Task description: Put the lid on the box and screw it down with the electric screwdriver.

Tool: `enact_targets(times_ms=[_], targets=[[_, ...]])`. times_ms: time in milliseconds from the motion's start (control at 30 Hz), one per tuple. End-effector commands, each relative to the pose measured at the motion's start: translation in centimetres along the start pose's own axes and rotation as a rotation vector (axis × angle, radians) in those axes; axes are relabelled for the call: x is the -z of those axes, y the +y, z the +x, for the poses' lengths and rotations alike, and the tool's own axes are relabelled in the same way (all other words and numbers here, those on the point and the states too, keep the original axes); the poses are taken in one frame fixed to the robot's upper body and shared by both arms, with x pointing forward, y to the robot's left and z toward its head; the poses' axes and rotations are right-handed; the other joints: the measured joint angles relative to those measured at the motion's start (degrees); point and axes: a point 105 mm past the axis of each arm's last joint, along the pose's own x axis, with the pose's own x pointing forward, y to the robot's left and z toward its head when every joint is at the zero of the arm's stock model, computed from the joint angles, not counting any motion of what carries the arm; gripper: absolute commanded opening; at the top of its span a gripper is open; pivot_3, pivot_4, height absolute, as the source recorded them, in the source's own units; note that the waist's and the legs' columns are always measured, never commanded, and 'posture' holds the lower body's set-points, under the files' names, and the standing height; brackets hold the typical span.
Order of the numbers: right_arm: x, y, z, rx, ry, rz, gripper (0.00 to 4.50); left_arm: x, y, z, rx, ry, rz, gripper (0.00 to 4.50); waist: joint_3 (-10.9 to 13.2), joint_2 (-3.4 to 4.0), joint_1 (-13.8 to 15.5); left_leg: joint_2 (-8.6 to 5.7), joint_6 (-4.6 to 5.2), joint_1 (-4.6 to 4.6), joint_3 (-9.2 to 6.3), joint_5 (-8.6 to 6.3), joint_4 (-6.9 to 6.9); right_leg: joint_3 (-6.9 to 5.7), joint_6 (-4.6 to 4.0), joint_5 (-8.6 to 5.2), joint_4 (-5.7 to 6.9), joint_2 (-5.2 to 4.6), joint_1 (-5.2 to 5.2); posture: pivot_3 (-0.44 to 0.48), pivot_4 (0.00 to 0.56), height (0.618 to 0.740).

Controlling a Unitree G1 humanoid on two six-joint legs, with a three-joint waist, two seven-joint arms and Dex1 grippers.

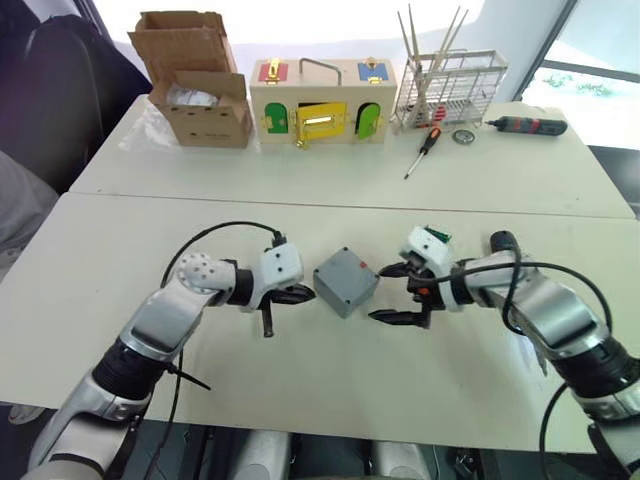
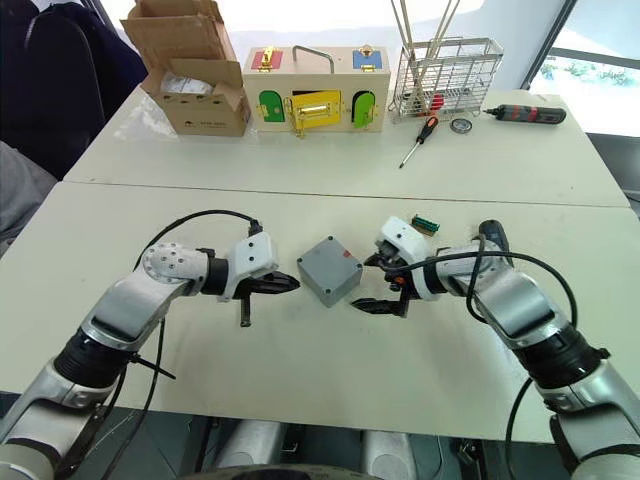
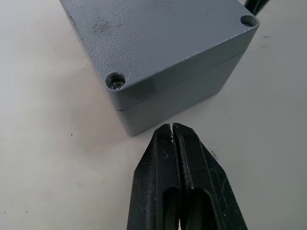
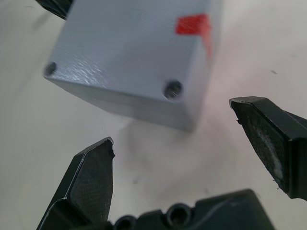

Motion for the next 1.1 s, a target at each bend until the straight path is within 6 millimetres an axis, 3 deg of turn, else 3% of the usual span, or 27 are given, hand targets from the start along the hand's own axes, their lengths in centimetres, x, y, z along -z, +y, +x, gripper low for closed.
enact_targets(times_ms=[33, 333, 1100], targets=[[-1.2, 1.6, 0.1, -0.077, -0.035, -0.044, 4.48, 0.1, 1.1, 0.5, -0.042, 0.021, 0.047, 0.00, 0.0, 0.00, 0.0, 0.00, 0.00, 0.00, 0.00, 0.00, 0.00, 0.00, 0.00, 0.00, 0.00, 0.00, 0.00, 0.000, 0.150, 0.735], [-0.9, 4.0, 0.8, -0.112, -0.060, 0.022, 4.48, -0.4, 2.3, 1.1, -0.078, -0.021, 0.046, 0.00, 0.0, 0.00, -0.1, 0.00, 0.00, 0.00, -0.02, 0.00, 0.01, -0.01, 0.00, 0.00, 0.01, 0.00, 0.00, 0.000, 0.150, 0.735], [-0.7, 2.3, 0.4, -0.004, -0.055, 0.017, 4.48, -1.0, 0.1, 1.3, 0.028, -0.040, 0.042, 0.00, 0.0, 0.00, 0.0, -0.01, 0.00, 0.00, -0.02, 0.00, 0.04, -0.01, 0.00, 0.00, 0.02, 0.00, 0.02, 0.000, 0.150, 0.735]])
